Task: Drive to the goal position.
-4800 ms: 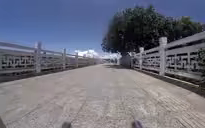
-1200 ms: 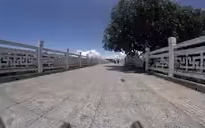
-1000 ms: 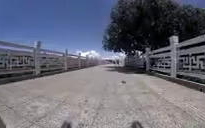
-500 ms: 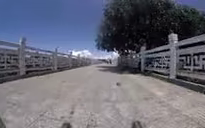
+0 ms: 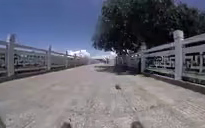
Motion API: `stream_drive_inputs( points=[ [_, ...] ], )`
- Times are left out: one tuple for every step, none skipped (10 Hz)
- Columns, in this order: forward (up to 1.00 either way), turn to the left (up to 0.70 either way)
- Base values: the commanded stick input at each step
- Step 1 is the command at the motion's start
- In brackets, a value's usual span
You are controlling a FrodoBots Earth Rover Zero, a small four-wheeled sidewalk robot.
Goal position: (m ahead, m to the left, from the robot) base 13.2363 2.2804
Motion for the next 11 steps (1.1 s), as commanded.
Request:
stream_drive_inputs(
  points=[
    [0.7, 0.0],
    [0.7, 0.0],
    [0.7, 0.0],
    [0.7, 0.0],
    [0.7, 0.0],
    [0.7, 0.0],
    [0.7, 0.0],
    [0.7, 0.0],
    [0.7, 0.0],
    [0.7, 0.0],
    [0.7, 0.0]
  ],
)
